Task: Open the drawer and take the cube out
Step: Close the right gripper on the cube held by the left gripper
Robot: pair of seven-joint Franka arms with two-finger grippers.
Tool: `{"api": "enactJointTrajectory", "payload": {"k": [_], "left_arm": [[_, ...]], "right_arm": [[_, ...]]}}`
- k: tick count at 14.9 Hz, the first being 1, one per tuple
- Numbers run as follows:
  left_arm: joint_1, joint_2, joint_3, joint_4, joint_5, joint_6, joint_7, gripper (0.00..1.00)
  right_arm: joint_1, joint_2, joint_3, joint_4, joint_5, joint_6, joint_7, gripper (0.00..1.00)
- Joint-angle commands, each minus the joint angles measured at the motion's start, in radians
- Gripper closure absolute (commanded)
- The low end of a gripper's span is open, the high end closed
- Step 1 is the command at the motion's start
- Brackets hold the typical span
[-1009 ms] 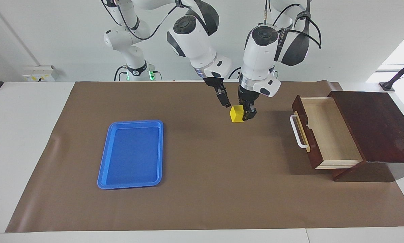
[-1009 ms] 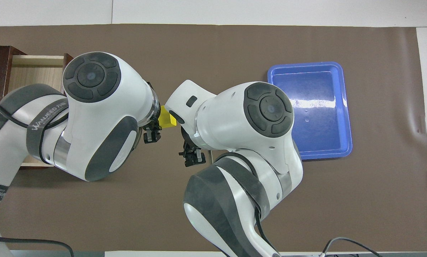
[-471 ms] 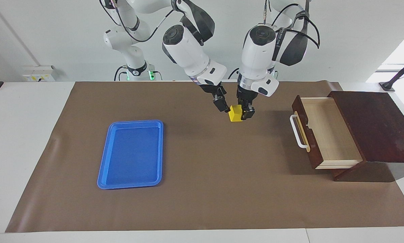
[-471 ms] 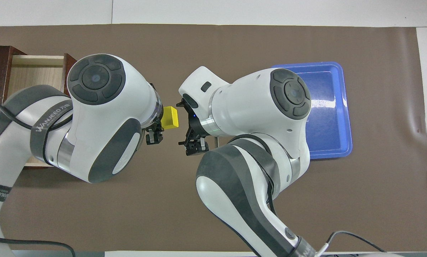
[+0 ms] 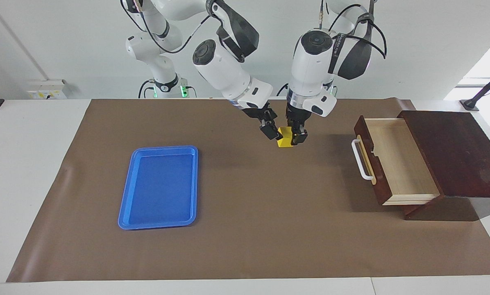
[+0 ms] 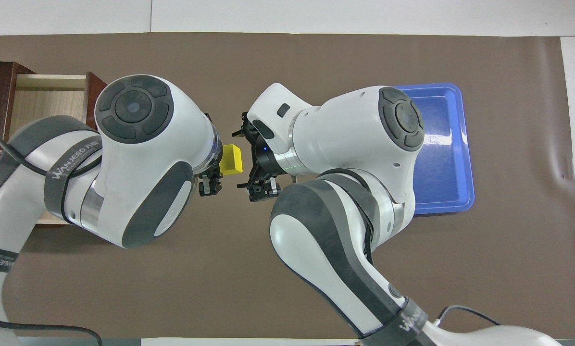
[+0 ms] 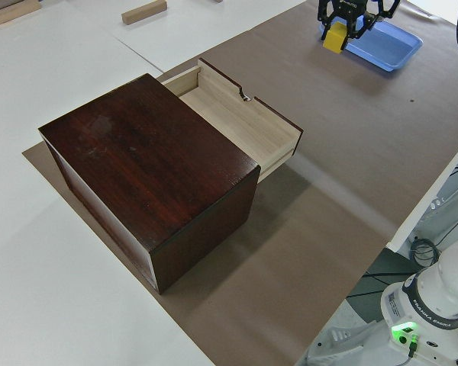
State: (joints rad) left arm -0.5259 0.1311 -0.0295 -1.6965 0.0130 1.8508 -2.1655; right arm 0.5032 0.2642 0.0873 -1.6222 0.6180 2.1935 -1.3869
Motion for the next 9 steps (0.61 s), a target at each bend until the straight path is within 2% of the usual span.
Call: {"api": "enactJointTrajectory", "payload": {"k": [1,4,7,9], "left_arm": [[-0.025,-0.014,0.017,-0.015,-0.004,-0.005,-0.014,1.0],[-0.031,-0.014,0.017,-0.006,0.001,-0.041,-0.014,1.0],[-0.039,-0.014,0.017,-0.002,0.021,-0.064,-0.017,1.0],[-0.043,-0.014,0.017,-0.002,0.021,-0.067,-0.02,1.0]], "right_arm": [[-0.026,-0.008,0.009,-0.03,0.049,-0.009,-0.086,0.0],[-0.028,-0.017,0.009,-0.054,0.117,-0.001,-0.113,0.0],[-0.022,-0.019,0.009,-0.058,0.134,0.002,-0.106,0.0],[-0.02,-0.022,0.009,-0.096,0.14,0.034,-0.106,0.0]]}}
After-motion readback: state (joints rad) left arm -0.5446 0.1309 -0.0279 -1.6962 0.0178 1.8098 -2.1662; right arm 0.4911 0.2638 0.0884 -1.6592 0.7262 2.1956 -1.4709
